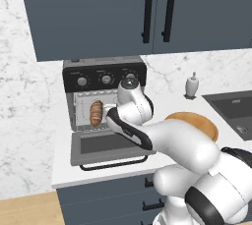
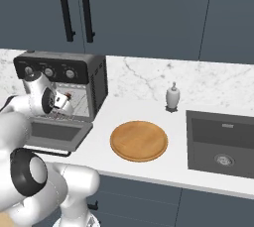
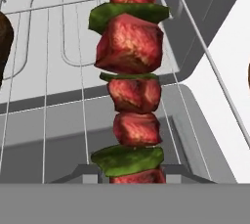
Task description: Pick up the kebab skewer and baguette bread, and place them inside the toaster oven. Close the toaster oven door and start by setting the timer.
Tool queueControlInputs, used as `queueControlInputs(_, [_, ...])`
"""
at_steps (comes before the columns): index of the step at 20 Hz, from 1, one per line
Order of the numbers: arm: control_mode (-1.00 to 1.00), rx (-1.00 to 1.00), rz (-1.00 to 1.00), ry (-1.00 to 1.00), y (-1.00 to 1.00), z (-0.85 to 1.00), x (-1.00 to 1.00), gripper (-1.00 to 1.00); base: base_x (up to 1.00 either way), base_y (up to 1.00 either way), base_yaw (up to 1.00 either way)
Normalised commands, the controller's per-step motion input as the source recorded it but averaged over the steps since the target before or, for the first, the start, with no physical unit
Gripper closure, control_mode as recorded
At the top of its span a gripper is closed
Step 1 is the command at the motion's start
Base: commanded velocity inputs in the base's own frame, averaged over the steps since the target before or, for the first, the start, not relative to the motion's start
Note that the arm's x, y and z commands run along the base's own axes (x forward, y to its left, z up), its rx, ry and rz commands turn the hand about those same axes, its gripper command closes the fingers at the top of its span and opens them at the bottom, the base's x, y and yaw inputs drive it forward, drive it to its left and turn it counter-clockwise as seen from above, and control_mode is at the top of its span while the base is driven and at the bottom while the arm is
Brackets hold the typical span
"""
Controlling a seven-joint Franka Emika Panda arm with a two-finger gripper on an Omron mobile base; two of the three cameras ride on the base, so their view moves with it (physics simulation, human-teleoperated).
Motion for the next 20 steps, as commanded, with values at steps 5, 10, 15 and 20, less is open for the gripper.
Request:
queueControlInputs(5, [-1.0,0.0,0.0,0.0,0.07,-0.05,0.0,1.0,0.0,0.0,0.0])
queueControlInputs(10, [-1.0,0.0,0.0,0.0,0.0,-0.12,0.0,-1.0,0.0,0.0,0.0])
queueControlInputs(15, [-1.0,0.0,0.0,0.0,-0.15,-0.01,-0.03,-1.0,0.0,0.0,0.0])
queueControlInputs(20, [-1.0,0.01,0.0,0.0,-0.01,0.0,-0.22,-1.0,0.0,0.0,0.0])
